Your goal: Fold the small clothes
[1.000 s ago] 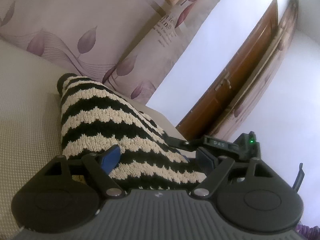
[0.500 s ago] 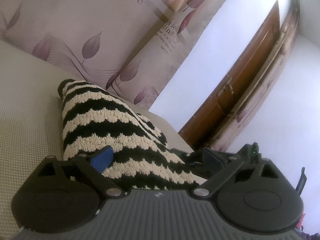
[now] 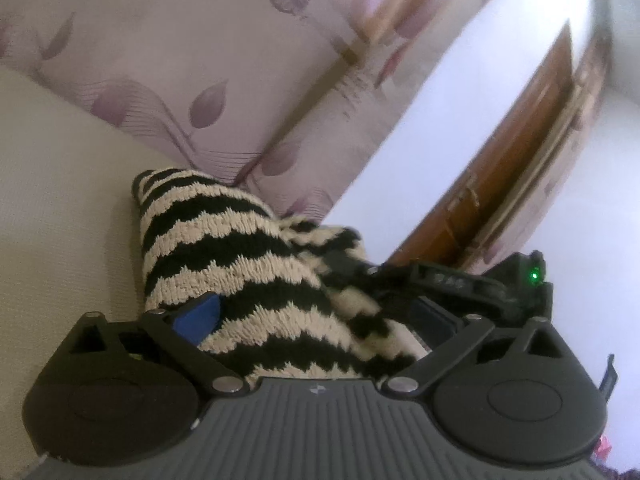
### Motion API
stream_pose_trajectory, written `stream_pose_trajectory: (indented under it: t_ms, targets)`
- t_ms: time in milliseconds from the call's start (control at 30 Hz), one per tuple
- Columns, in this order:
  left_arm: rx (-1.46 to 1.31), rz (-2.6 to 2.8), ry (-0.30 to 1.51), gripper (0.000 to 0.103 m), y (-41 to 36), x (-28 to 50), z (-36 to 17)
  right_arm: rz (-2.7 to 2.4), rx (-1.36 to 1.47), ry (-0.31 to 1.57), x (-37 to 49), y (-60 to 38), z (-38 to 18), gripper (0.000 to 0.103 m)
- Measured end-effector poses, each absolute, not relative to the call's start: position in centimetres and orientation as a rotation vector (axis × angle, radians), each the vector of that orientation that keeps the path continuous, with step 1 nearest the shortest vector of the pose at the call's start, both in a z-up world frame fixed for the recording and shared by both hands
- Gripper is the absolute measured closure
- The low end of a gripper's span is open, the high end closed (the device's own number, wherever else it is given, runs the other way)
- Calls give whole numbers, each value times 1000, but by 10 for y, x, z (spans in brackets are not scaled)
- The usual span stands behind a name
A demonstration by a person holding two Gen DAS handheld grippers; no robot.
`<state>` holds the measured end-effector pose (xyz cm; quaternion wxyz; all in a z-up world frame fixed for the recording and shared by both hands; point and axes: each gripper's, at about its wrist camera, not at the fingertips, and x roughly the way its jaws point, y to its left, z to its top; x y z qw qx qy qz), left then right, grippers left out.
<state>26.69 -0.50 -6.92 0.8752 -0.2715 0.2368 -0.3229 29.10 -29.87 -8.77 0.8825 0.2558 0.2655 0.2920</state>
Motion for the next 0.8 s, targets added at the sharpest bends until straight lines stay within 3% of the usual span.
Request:
stream_pose_trajectory:
  t_ms: [267, 500, 567, 633, 700, 767, 800]
  targets:
    - [-496, -698, 518, 0, -15, 263, -66, 507, 676, 620, 295, -353, -138, 78]
    - [-504, -697, 495, 0, -13, 261, -68, 465, 503, 491, 278, -334, -84, 73]
    - [-495, -693, 497, 0, -13, 260, -68, 437, 414, 527, 284, -317, -72, 62]
    - [-490, -689, 501, 0, -14, 258, -67, 388, 373, 553, 290, -312, -70, 61]
    - [-488, -690, 502, 0, -14, 260, -68, 389, 428, 589, 292, -320, -76, 52]
    - [-491, -691, 501, 0, -14, 260, -70, 404, 497, 608, 291, -329, -87, 35]
    - [-491, -691, 500, 0, -15, 260, -70, 436, 525, 626, 290, -332, -96, 35]
